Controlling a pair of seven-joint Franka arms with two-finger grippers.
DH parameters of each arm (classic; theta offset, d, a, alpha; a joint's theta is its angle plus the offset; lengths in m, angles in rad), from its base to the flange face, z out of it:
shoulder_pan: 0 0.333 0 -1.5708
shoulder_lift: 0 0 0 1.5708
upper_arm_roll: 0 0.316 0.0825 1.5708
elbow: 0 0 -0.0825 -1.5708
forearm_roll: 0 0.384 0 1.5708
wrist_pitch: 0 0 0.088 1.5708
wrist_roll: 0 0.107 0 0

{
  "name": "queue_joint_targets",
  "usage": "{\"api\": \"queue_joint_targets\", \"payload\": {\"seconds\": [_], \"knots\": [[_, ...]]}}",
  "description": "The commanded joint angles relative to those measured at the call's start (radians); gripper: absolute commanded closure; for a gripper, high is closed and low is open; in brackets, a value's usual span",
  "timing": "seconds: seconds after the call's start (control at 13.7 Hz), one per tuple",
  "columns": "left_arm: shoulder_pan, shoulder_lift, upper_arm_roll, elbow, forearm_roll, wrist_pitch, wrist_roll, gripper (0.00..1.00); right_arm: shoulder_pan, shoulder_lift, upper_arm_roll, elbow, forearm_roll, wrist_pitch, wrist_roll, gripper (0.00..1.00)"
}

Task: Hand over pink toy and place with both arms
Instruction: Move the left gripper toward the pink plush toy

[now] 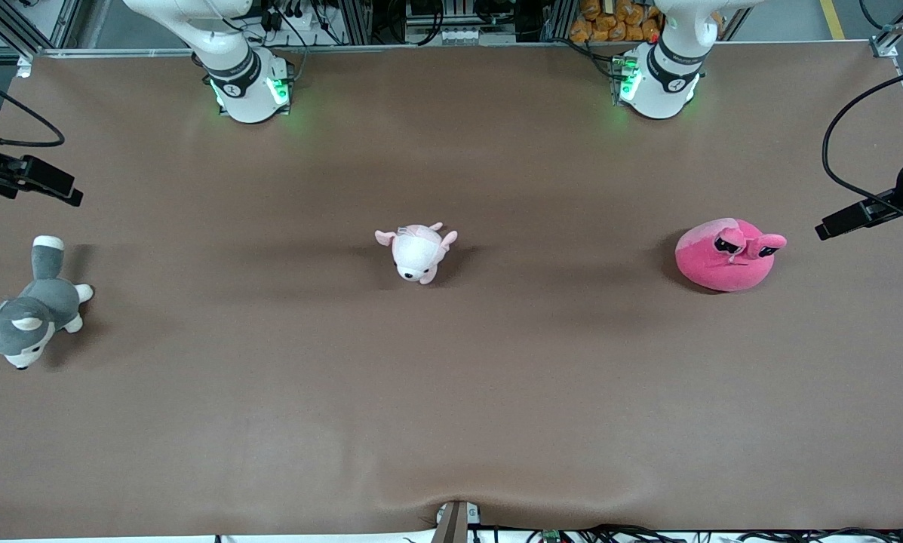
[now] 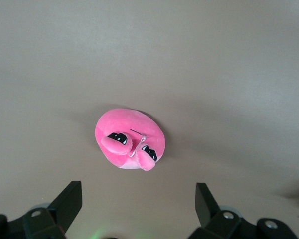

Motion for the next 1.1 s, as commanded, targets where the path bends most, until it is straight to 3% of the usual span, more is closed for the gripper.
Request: {"api": "queue_joint_targets", "payload": {"seconds": [0.0, 0.51, 1.02], "knots": [[-0.011, 0.001, -0.013, 0.016, 0.055, 0.001, -0.013, 0.0, -0.007, 0.003, 0.008, 0.001, -0.015, 0.003, 0.0, 0.0], [0.022, -0.015, -0.016, -0.006, 0.043, -0.008, -0.048, 0.0, -0.001, 0.001, 0.008, -0.001, -0.012, -0.014, 0.002, 0.0], [0.055, -0.139, -0.018, -0.254, 0.041, 0.018, -0.41, 0.0, -0.003, -0.002, 0.008, -0.001, -0.015, -0.031, 0.0, 0.0]]}}
